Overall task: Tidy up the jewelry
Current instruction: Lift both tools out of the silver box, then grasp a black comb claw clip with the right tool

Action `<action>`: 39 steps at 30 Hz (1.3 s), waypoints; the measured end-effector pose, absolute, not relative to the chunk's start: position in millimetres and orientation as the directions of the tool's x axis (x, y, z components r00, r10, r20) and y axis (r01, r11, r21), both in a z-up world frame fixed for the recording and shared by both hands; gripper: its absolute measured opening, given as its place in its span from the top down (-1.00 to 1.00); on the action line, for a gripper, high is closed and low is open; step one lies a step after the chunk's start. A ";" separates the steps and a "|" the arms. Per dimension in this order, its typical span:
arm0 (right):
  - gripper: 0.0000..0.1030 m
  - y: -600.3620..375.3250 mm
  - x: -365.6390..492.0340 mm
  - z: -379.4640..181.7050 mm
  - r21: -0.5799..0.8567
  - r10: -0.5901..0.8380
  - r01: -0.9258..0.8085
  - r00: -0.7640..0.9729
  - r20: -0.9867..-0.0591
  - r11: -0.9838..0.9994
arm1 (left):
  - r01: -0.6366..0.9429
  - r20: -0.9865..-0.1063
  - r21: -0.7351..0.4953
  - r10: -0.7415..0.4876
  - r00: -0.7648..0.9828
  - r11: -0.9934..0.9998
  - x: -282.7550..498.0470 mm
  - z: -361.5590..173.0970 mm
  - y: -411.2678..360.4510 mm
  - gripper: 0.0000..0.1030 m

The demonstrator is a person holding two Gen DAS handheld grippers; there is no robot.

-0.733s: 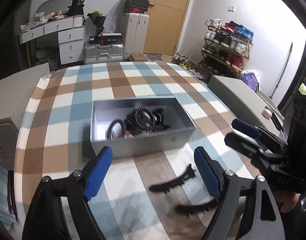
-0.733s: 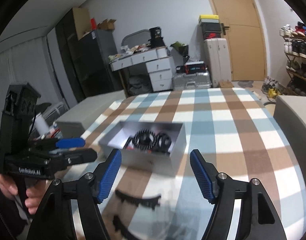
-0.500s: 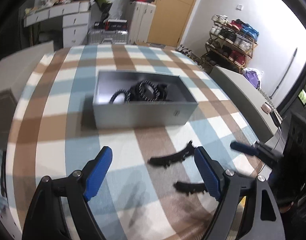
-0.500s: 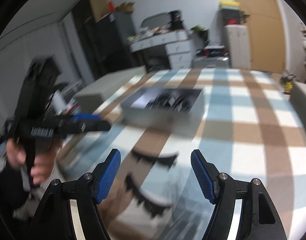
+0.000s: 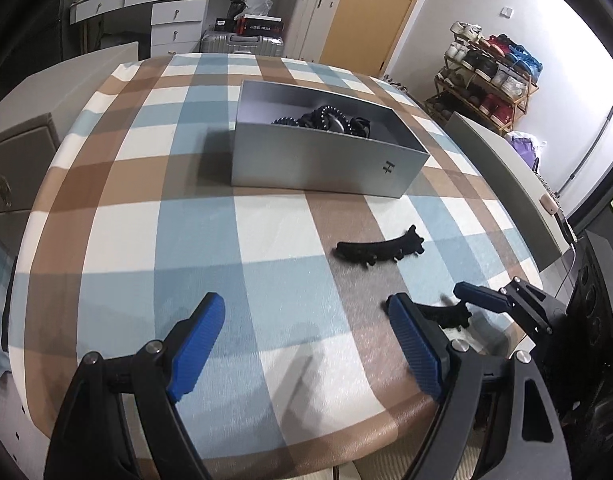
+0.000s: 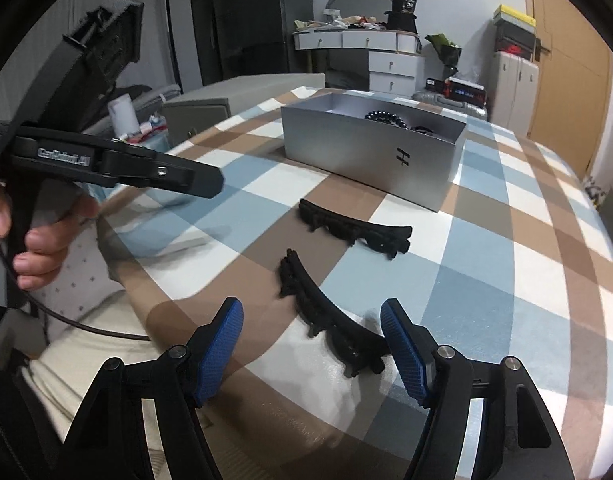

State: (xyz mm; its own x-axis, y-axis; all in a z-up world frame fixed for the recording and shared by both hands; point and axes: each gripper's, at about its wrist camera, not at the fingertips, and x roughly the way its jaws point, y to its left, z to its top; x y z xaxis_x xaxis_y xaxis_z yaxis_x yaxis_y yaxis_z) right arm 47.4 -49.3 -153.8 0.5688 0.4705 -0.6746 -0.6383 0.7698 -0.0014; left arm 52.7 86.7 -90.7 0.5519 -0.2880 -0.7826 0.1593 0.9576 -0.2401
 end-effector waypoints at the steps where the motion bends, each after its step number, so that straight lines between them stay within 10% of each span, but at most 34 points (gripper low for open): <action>1: -0.36 -48.7 47.2 -154.6 -0.015 0.460 -0.636 0.575 -0.676 0.772 | 0.156 -0.784 -0.241 -0.286 0.550 0.958 51.7 -91.2 86.9 -0.57; 17: 0.61 -32.1 39.8 -157.1 -0.129 0.420 -0.659 0.605 -0.676 0.741 | 0.120 -0.779 -0.247 -0.271 0.566 0.961 47.1 -92.7 95.6 -0.57; 39: 0.67 -93.2 53.9 -133.6 0.103 0.475 -0.515 0.670 -0.570 0.851 | 0.189 -0.786 -0.265 -0.326 0.526 0.945 61.6 -89.0 63.2 -0.57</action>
State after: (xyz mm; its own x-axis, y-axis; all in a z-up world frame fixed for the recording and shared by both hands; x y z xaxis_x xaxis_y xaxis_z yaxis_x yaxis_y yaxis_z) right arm 53.9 -93.2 -133.6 0.6703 0.4751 -0.5701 -0.5151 0.8509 0.1034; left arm 61.6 63.2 -89.0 0.5261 -0.3256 -0.7856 0.1891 0.9455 -0.2652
